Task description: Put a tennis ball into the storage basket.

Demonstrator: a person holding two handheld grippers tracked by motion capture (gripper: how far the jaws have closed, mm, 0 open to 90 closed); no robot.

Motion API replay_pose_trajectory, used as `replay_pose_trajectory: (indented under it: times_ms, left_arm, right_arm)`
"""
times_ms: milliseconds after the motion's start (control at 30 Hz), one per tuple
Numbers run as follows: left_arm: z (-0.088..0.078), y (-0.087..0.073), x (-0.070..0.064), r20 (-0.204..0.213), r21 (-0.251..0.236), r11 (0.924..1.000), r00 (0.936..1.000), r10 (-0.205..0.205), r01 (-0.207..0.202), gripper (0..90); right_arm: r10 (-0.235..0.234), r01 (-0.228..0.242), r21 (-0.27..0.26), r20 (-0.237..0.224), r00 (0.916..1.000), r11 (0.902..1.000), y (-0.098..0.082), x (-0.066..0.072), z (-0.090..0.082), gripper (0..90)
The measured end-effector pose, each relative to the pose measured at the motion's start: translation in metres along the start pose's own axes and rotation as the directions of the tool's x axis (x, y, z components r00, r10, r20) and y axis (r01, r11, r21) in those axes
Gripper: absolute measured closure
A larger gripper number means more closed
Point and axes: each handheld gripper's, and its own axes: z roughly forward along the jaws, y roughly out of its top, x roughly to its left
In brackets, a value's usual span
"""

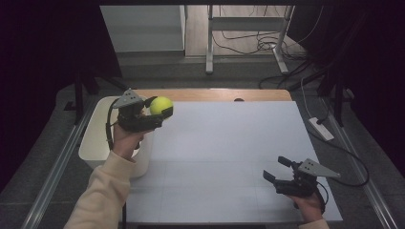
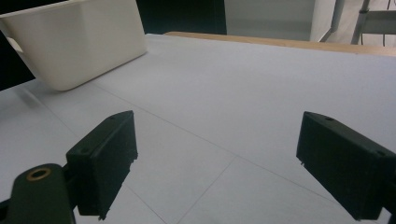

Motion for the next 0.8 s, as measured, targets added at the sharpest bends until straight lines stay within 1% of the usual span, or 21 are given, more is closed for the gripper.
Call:
replay_pose_trajectory:
  times_ms: [300, 500, 533, 667, 800]
  left_arm:
    - [-0.003, -0.002, 0.008, -0.036, 0.010, 1.0000, 0.9993, -0.001, 0.001, 27.2]
    - [-0.006, -0.005, 0.018, -0.067, 0.019, 0.9997, 0.9977, -0.014, 0.015, 27.2]
    - [-0.006, -0.005, 0.018, -0.067, 0.019, 0.9997, 0.9977, -0.014, 0.015, 27.2]
    - [-0.009, -0.006, 0.025, -0.092, 0.032, 0.9993, 0.9957, -0.014, 0.017, 27.2]
    - [-0.013, -0.008, 0.030, -0.112, 0.035, 0.9991, 0.9936, -0.019, 0.023, 27.2]
  right_arm:
    - [-0.001, 0.001, 0.001, 0.000, 1.0000, 1.0000, 0.000, 0.000, 0.000, 12.1]
    - [0.003, -0.003, -0.001, 0.003, 1.0000, 1.0000, 0.000, -0.001, -0.001, 12.1]
    - [0.004, -0.004, -0.001, 0.003, 1.0000, 1.0000, 0.000, -0.001, -0.001, 12.1]
    - [0.000, 0.000, 0.001, 0.002, 1.0000, 1.0000, 0.000, 0.000, 0.000, 12.1]
    - [0.000, 0.000, 0.001, 0.002, 1.0000, 1.0000, 0.000, 0.000, 0.001, 12.1]
